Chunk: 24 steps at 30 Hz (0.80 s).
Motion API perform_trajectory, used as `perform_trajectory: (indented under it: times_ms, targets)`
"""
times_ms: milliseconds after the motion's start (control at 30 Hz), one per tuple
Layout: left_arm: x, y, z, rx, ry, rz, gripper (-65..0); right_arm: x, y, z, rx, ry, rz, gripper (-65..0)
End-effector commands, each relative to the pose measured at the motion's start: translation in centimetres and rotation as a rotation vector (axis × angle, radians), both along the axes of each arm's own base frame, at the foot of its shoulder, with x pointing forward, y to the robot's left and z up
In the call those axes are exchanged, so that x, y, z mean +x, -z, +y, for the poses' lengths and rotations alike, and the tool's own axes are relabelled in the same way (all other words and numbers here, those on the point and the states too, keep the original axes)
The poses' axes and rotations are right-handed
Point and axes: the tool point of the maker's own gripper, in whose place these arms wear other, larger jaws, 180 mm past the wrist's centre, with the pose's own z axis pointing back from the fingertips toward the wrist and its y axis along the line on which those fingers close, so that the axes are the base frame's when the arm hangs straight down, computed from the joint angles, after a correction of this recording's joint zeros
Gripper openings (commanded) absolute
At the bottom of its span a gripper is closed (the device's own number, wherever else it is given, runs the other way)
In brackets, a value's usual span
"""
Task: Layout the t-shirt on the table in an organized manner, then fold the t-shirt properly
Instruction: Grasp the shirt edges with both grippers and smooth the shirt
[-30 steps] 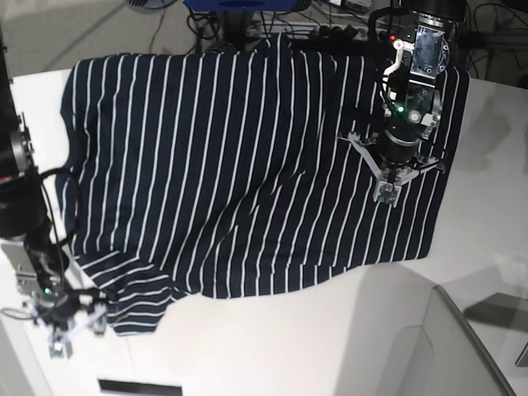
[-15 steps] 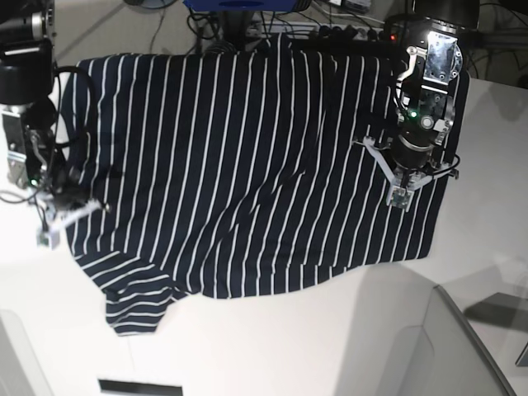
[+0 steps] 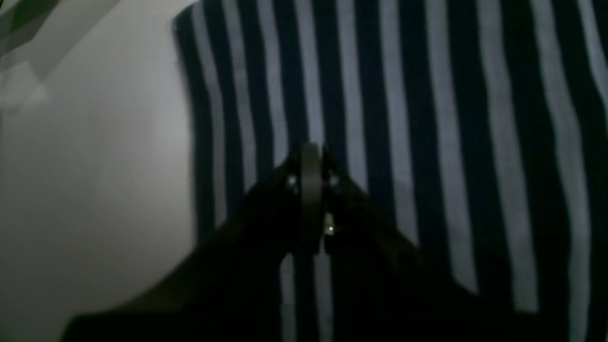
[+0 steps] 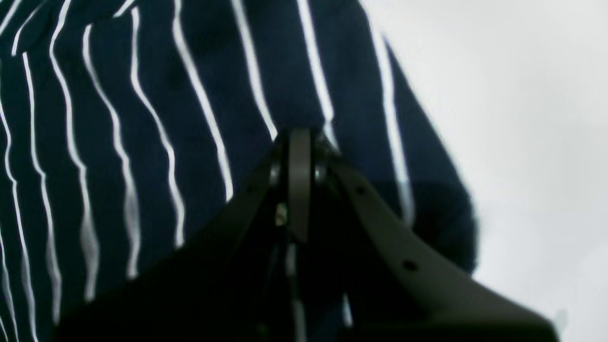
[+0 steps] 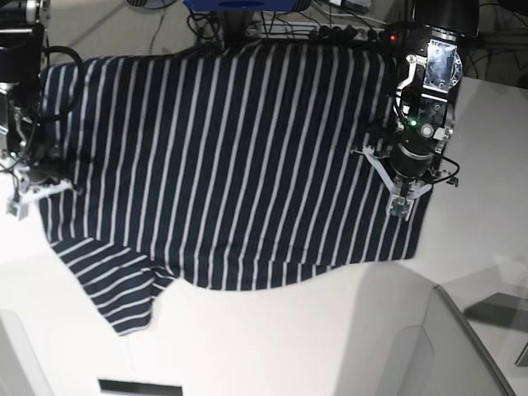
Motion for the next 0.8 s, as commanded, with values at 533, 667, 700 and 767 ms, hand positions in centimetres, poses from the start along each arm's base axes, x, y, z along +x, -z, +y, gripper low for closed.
perform_trajectory:
  times_ms: [533,667,700,767]
  targets:
    - [3.6,-3.4,5.5,0.016,-0.135,-0.109,-65.0,1.9,-12.4,9.1,-0.003,-0.235,-0.256,-55.8]
    - [6.4,-4.7,5.0,0.011,-0.061,-0.121,-65.0,2.0,-12.1,11.7,0.07,-0.244,-0.22,-55.2]
    - [7.0,-4.7,4.8,0.005,-0.045,-0.117,-65.0,2.0,-12.1,12.0,0.079,-0.242,-0.22,-55.2]
    - [8.0,-4.9,4.6,-0.002,-0.003,-0.105,-65.0,1.8,-11.9,12.2,0.088,-0.24,-0.215,-55.2]
